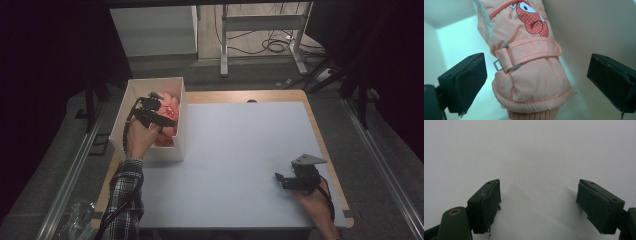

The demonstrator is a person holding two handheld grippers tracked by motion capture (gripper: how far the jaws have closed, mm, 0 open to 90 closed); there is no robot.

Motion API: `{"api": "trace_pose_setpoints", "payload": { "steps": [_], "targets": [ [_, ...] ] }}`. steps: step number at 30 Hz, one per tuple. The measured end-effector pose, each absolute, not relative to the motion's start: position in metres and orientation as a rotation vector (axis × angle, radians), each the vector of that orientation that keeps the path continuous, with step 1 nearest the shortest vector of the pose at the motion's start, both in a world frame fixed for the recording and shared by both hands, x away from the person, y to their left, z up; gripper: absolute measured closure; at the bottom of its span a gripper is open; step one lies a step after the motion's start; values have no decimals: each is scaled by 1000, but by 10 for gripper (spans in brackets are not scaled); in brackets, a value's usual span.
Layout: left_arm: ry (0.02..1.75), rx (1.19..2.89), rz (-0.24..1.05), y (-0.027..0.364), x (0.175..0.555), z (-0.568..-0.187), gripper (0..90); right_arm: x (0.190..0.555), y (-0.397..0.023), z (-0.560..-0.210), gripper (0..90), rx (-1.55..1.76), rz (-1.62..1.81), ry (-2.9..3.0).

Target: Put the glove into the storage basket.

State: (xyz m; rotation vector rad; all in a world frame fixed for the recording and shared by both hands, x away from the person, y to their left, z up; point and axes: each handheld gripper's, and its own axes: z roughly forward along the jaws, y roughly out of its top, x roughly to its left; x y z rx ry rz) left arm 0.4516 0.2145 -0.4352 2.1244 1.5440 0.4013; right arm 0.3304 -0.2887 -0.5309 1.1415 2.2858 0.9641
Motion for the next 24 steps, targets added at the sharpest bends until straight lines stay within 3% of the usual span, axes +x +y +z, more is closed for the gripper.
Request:
{"api": "trace_pose_setpoints", "payload": {
  "steps": [24],
  "targets": [
    [1422, 2073, 490, 230, 416, -427, 28, 330, -289, -531, 199, 1140, 963, 2285]
  ]
}}
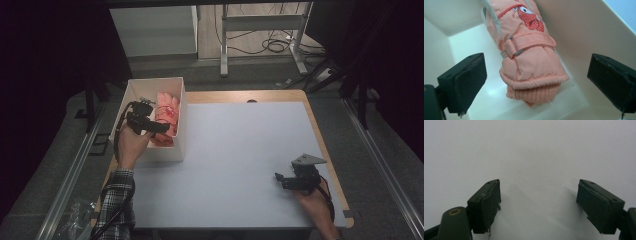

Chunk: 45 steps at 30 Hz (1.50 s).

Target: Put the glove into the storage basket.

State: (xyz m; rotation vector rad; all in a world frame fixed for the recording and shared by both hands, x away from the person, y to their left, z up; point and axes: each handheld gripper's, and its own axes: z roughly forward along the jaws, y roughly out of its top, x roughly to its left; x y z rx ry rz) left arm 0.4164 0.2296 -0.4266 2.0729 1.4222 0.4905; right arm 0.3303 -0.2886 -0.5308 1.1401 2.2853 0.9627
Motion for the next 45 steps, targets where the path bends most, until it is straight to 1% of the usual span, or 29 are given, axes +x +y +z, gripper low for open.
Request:
{"api": "trace_pose_setpoints", "payload": {
  "steps": [16, 24, 28, 31, 45],
  "targets": [
    [1340, 2057, 506, 231, 387, -422, 28, 330, -289, -531, 198, 1140, 962, 2285],
    [1283, 2044, 491, 224, 370, -423, 28, 330, -289, -531, 197, 1139, 959, 2286],
    [1258, 2047, 512, 220, 359, -424, 35, 330, -288, -531, 196, 1141, 959, 2286],
    [1241, 2041, 496, 219, 353, -424, 30, 330, -288, -531, 196, 1139, 959, 2286],
    [1179, 2075, 483, 206, 328, -434, 27, 330, -288, -531, 195, 1138, 959, 2285]
  ]
}}
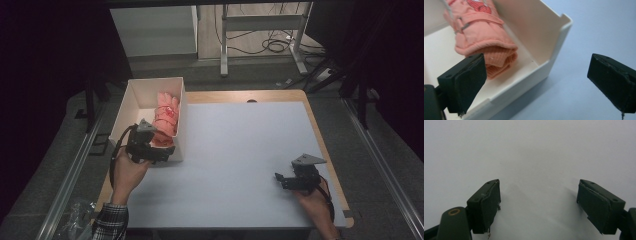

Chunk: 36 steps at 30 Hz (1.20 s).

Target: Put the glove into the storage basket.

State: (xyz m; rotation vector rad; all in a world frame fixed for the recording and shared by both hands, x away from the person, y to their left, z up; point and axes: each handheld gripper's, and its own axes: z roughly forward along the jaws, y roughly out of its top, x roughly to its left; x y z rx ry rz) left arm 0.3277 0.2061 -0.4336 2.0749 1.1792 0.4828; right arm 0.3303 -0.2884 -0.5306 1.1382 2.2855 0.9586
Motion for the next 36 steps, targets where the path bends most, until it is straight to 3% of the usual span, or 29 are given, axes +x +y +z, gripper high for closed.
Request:
{"api": "trace_pose_setpoints", "payload": {
  "steps": [19, 36],
  "targets": [
    [1041, 2101, 415, 174, 297, -473, 25, 330, -288, -531, 195, 1137, 958, 2285],
    [1017, 2218, 348, 143, 301, -544, 18, 330, -289, -531, 194, 1136, 959, 2286]
  ]
}}
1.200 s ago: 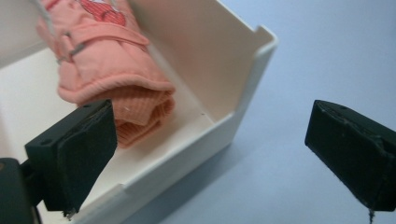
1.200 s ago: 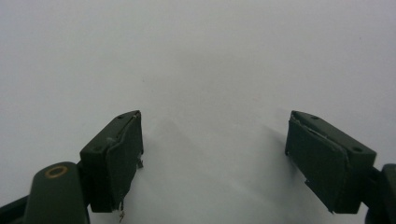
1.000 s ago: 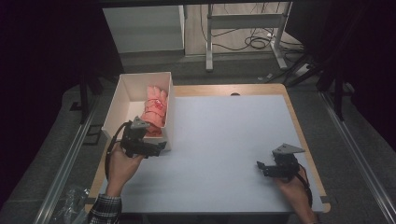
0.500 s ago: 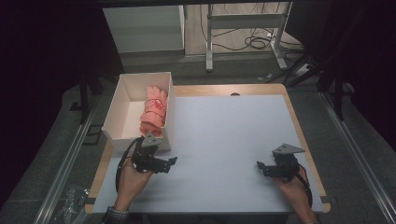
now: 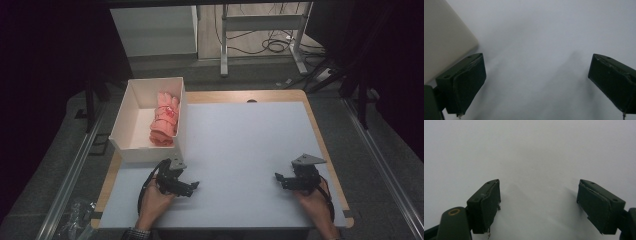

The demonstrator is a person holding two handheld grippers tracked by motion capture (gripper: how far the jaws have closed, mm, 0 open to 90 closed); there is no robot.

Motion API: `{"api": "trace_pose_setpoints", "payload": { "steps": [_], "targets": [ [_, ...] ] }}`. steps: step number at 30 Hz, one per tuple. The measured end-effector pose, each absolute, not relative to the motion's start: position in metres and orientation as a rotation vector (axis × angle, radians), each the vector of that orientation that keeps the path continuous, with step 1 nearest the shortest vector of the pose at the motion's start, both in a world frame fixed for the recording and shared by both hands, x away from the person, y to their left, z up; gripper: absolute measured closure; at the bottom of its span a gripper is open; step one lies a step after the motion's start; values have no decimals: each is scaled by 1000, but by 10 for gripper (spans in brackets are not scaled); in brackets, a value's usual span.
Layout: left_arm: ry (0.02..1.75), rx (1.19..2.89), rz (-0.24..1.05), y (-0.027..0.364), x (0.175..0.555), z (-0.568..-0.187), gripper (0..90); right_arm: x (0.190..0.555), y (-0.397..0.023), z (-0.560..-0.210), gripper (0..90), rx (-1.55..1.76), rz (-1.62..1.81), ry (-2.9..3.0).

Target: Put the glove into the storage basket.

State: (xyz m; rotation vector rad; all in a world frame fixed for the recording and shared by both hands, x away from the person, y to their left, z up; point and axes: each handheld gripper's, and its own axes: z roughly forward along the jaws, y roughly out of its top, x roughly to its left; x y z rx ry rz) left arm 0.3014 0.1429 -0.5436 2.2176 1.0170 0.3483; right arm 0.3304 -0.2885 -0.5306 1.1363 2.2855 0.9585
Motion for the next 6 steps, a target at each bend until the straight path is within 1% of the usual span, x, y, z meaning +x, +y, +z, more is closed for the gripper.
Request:
{"api": "trace_pose_setpoints", "payload": {
  "steps": [1, 2, 6],
  "targets": [
    [1021, 2218, 340, 142, 302, -548, 16, 330, -289, -531, 194, 1136, 959, 2285],
    [1025, 2180, 337, 144, 302, -550, 0, 330, -289, -531, 194, 1136, 959, 2285],
    [1019, 2188, 346, 144, 302, -550, 0, 330, -289, -531, 194, 1136, 957, 2286]
  ]
}}
